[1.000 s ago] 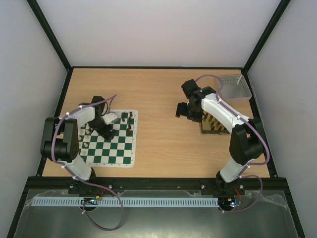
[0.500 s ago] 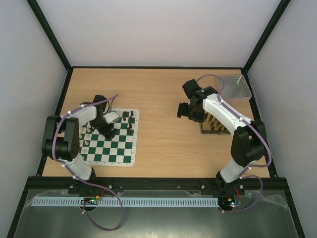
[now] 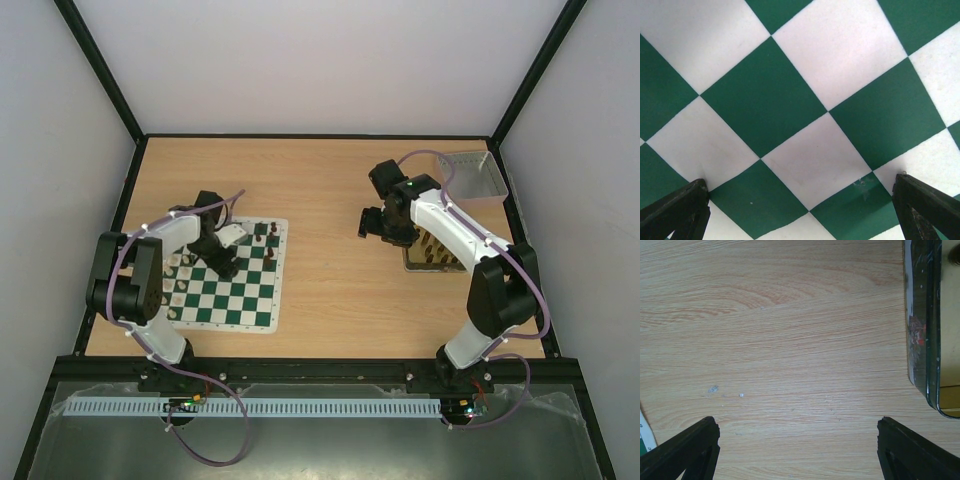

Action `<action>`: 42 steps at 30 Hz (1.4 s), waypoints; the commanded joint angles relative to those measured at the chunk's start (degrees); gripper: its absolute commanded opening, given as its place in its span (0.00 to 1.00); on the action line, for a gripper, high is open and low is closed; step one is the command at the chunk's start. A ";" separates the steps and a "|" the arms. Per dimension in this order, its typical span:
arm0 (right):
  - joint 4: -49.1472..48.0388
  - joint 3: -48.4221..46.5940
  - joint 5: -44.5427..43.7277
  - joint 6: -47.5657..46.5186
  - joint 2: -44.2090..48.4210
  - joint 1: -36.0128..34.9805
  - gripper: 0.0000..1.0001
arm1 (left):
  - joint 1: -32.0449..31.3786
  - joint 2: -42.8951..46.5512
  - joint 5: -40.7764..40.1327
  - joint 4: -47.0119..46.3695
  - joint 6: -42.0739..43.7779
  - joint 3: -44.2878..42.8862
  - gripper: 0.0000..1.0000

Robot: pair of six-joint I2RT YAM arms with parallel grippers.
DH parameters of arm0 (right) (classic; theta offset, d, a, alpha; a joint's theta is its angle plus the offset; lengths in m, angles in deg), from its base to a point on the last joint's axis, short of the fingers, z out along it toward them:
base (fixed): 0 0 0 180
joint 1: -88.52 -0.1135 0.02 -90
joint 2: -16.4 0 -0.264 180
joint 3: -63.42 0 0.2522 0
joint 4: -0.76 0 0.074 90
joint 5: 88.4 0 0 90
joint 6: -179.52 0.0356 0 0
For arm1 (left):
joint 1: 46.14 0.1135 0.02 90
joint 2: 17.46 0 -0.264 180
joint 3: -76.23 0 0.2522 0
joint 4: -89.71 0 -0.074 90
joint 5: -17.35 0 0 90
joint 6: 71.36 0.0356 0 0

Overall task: Set up the chess pieces on the board
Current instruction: Move the chessboard to the center of the board.

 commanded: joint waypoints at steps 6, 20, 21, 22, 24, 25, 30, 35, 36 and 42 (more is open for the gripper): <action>3.50 -2.04 -1.43 0.25 2.57 0.00 0.82 | -4.51 -6.12 6.73 0.52 -4.58 -0.18 0.99; 4.32 -1.17 -2.78 0.79 4.56 0.00 0.82 | -11.61 -10.26 11.01 1.76 -11.97 -4.18 0.99; 4.33 -1.08 -2.88 0.78 4.63 0.01 0.82 | -12.23 -10.54 10.71 1.52 -12.45 -3.97 0.99; 4.31 -0.91 -2.97 0.71 4.80 0.01 0.82 | -12.95 -10.70 10.24 1.12 -13.04 -3.76 0.99; 4.32 -0.44 -3.06 0.73 5.02 0.01 0.82 | -14.51 -11.00 9.43 0.51 -13.88 -3.32 0.99; 4.30 -0.37 -3.07 0.71 5.06 0.01 0.82 | -15.33 -11.08 9.16 0.35 -14.26 -3.17 0.99; 4.26 0.18 -3.24 0.75 5.18 -0.04 0.82 | -17.80 -11.52 10.68 1.59 -15.17 -4.19 0.99; 4.16 0.19 -3.35 0.75 5.04 0.01 0.82 | -19.67 -10.82 12.66 4.24 -14.11 -5.71 0.99; 4.21 0.06 -3.34 0.75 4.97 0.00 0.83 | -19.88 -10.52 12.85 4.77 -13.74 -5.99 0.99; 4.25 -0.73 -2.81 0.71 4.90 0.01 0.82 | -20.11 -7.69 10.45 6.62 -12.59 -7.06 0.99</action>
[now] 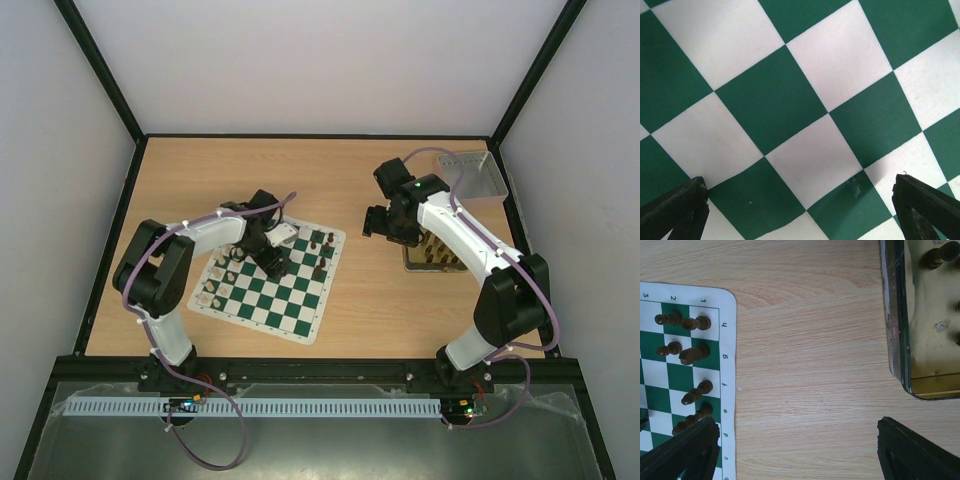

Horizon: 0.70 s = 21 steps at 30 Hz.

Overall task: Set up the chess pieces on the board
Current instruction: Move the chessboard to the center of the board.

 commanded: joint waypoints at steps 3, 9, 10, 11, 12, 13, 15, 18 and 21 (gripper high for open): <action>2.15 -1.03 -0.89 0.27 1.66 -0.28 0.82 | -0.57 1.19 1.23 9.62 0.69 1.10 0.99; 5.33 -5.79 -5.34 0.19 0.66 -6.89 0.82 | -0.43 6.77 -2.74 10.39 1.13 -0.97 0.99; 5.99 -6.75 -6.09 0.37 -0.03 -8.59 0.82 | -0.28 7.40 -3.18 10.61 1.14 -1.55 0.99; 6.38 -7.42 -6.41 0.62 -0.68 -10.30 0.82 | -0.04 7.98 -3.48 10.87 1.08 -2.13 0.99; 6.37 -7.92 -6.49 0.72 -1.08 -11.76 0.82 | 0.28 8.48 -3.65 11.07 0.86 -2.70 0.99; 6.03 -8.20 -6.42 1.95 -1.34 -13.17 0.82 | 0.69 8.96 -3.74 11.33 0.68 -3.28 0.99; 5.48 -8.85 -6.12 3.00 -1.98 -16.24 0.82 | 1.46 10.38 -3.58 11.73 0.68 -4.30 0.99; 5.76 -10.38 -7.29 4.18 -4.46 -22.84 0.79 | 3.86 13.52 -3.08 12.72 1.02 -6.86 0.99; 6.05 -11.84 -7.67 5.06 -7.78 -29.78 0.76 | 9.06 16.22 -0.73 15.00 1.44 -11.44 0.99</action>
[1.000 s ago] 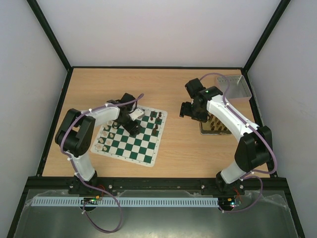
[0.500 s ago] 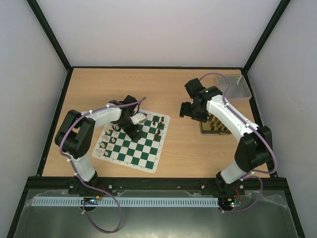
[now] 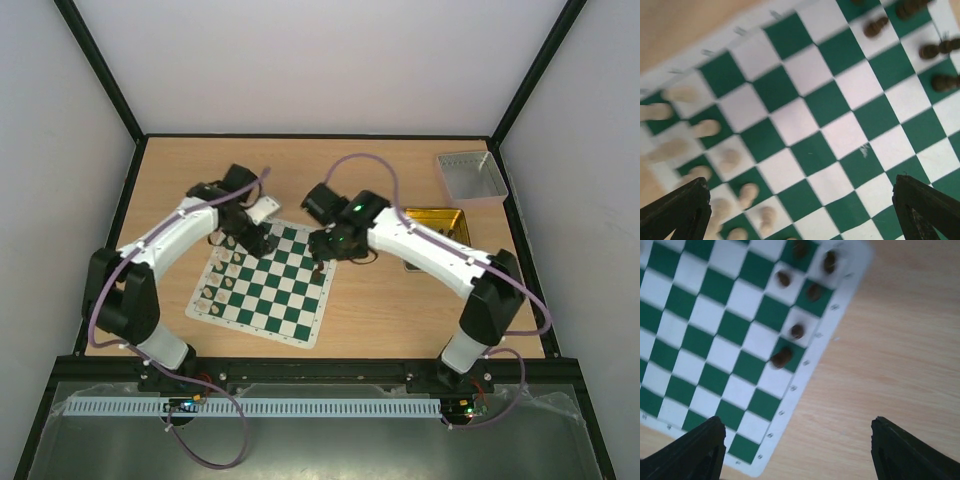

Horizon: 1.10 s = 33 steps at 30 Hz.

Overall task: Set up the chess pieces on the board
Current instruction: Move the chessboard to the center of the board.

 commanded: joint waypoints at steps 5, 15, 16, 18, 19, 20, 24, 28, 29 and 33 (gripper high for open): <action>-2.02 -1.27 1.17 3.90 -7.20 -13.11 0.61 | 16.67 7.76 2.70 5.62 1.79 -10.32 0.99; -10.86 8.30 4.27 2.23 -11.00 -14.03 0.58 | 34.35 11.69 5.30 6.30 3.04 -7.38 0.99; -12.00 9.75 4.40 2.34 -11.01 -14.03 0.58 | 35.19 11.98 5.37 6.49 3.18 -7.07 0.99; -14.25 12.45 4.64 2.64 -10.94 -14.00 0.59 | 37.01 12.53 5.52 6.55 3.30 -6.36 0.99; -15.08 13.36 4.74 2.77 -11.06 -14.02 0.58 | 37.42 12.81 5.89 6.65 3.38 -5.95 0.99; -15.62 13.91 4.83 2.84 -11.29 -14.00 0.58 | 38.01 13.15 6.12 6.71 3.48 -5.55 0.99; -17.01 14.78 4.67 2.97 -12.46 -14.00 0.58 | 38.49 14.48 6.15 6.63 3.85 -3.02 0.99; -17.79 15.43 4.35 3.08 -13.40 -14.00 0.58 | 38.83 16.19 5.92 6.14 3.92 -0.12 0.99; -17.88 15.57 4.22 3.13 -13.67 -14.00 0.58 | 38.98 16.65 5.82 6.02 4.00 0.48 0.99; -17.99 16.24 3.22 3.28 -14.36 -14.01 0.58 | 39.37 17.81 5.63 5.99 4.65 2.71 0.99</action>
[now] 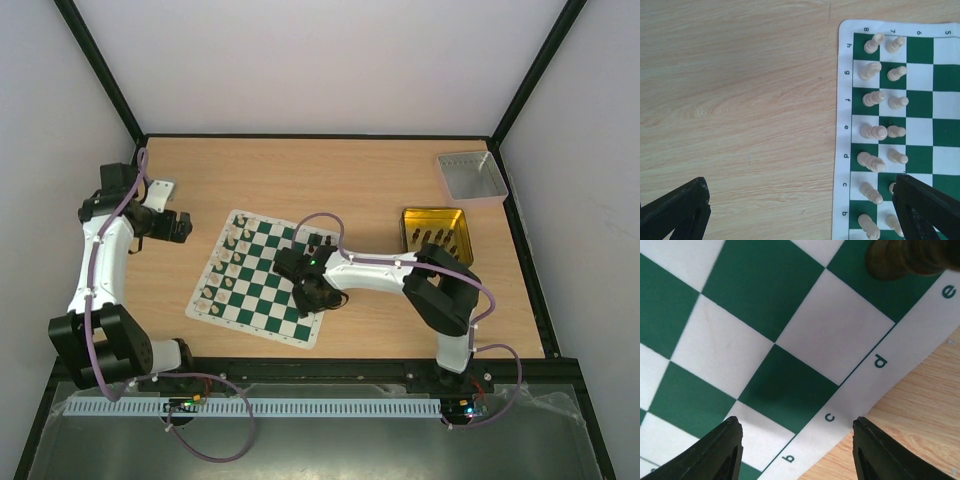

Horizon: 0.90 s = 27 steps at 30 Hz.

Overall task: Set up the chess pieces on the board
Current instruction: Move the chessboard to the center of the board.

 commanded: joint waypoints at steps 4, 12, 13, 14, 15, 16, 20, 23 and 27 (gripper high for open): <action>-1.28 2.29 -1.75 1.42 -1.65 -0.12 0.58 | 1.12 2.86 1.11 1.59 1.51 2.83 0.99; -0.71 3.84 -3.52 1.67 -1.53 -0.12 0.58 | 1.13 3.96 1.74 1.76 1.73 4.63 0.99; -0.42 4.05 -3.99 1.54 -1.40 -0.10 0.58 | 1.20 4.04 1.66 1.68 1.69 4.61 0.99; -0.16 4.36 -4.29 1.42 -1.15 -0.04 0.58 | 1.21 4.09 1.65 1.68 1.68 4.58 0.99; 0.05 4.66 -4.51 1.33 -0.86 0.03 0.58 | 1.33 4.14 1.58 1.63 1.65 4.54 0.99; 0.21 5.04 -4.67 1.27 -0.46 0.08 0.58 | 1.32 4.18 1.66 1.67 1.65 4.53 0.99; 1.14 6.41 -5.36 0.90 1.37 0.44 0.58 | 1.34 4.01 1.80 1.72 1.55 4.40 0.99; 1.86 7.50 -6.17 0.42 2.75 0.74 0.58 | 1.35 3.94 2.06 1.67 1.43 4.36 0.99; 1.96 9.87 -6.62 0.17 4.56 1.96 0.58 | 1.28 3.68 2.32 1.59 1.25 4.38 0.99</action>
